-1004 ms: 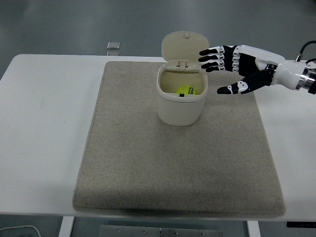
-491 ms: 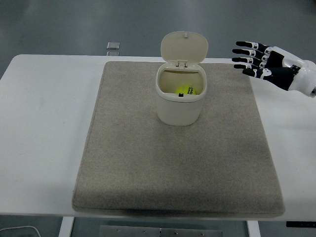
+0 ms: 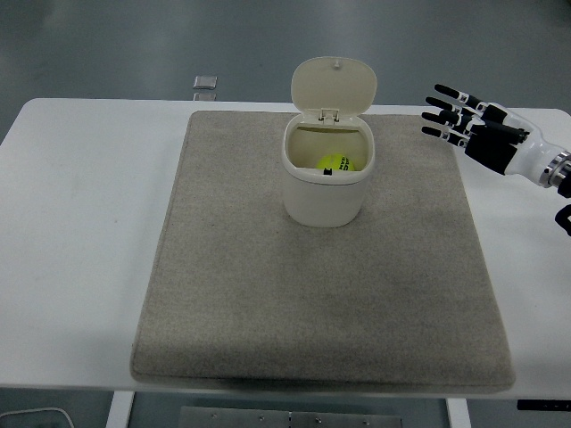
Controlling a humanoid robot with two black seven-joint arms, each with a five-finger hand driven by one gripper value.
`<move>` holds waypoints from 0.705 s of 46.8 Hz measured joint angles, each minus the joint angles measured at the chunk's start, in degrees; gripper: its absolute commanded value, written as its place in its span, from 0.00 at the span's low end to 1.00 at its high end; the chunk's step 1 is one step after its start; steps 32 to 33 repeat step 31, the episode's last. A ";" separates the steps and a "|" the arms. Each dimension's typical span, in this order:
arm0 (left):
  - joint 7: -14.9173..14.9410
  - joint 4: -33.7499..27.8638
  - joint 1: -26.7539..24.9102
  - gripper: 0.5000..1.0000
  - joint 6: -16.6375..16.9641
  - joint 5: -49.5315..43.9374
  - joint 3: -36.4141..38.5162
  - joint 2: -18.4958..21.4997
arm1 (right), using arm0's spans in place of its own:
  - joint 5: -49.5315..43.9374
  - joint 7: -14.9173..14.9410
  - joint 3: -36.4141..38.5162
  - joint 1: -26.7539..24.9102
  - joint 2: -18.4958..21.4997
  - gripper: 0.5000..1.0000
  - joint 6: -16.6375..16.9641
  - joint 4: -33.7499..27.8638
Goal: Pick up the tennis ball and place it in the box.
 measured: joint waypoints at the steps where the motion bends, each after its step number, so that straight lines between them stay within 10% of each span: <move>1: 0.00 0.00 0.00 0.98 0.00 0.00 0.00 0.00 | 0.31 -0.04 0.00 0.00 0.08 0.79 -0.21 -0.08; 33: 0.00 0.00 0.00 0.98 0.00 0.00 0.00 0.00 | 4.60 0.81 0.25 0.09 2.63 0.83 -4.89 -1.11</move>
